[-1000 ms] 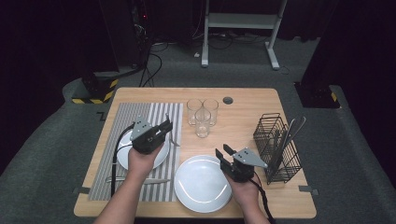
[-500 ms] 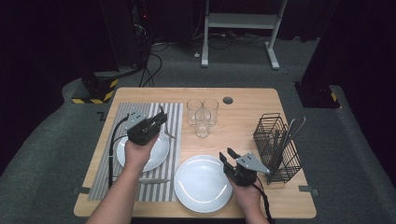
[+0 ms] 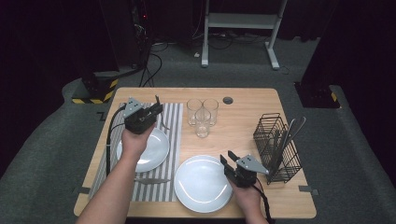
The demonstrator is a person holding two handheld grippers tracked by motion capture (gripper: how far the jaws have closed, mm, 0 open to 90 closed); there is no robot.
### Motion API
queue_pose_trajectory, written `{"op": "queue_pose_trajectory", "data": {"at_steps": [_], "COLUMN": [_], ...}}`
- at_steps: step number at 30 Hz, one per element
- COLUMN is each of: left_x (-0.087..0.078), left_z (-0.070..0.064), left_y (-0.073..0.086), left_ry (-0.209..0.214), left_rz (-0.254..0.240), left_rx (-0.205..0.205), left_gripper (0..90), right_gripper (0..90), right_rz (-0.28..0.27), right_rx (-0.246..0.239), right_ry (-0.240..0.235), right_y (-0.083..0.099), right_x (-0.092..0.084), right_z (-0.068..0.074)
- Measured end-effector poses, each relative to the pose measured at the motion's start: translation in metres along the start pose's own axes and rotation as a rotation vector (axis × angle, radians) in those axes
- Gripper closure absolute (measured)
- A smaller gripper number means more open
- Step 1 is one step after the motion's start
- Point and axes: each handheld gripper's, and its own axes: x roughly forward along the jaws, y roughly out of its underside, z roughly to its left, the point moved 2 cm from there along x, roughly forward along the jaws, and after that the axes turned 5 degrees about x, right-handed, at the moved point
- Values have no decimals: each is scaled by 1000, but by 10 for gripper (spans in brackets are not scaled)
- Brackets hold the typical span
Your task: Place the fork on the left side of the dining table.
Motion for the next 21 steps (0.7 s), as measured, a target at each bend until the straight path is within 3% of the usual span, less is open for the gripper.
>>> {"op": "queue_pose_trajectory", "data": {"at_steps": [8,12,21], "left_x": [8,13,26], "left_z": [18,23,31], "left_y": [1,4,2], "left_ry": [-23,-44,-50], "left_rz": [2,1,14], "left_rx": [-35,-39,-65], "left_gripper": [798,798,798], "right_gripper": [612,619,619], "right_rz": [7,9,9], "right_rx": [-4,-4,3], "right_ry": [-4,-7,-11], "right_y": [2,2,2], "right_x": [-1,-1,-2], "right_z": [1,1,0]}}
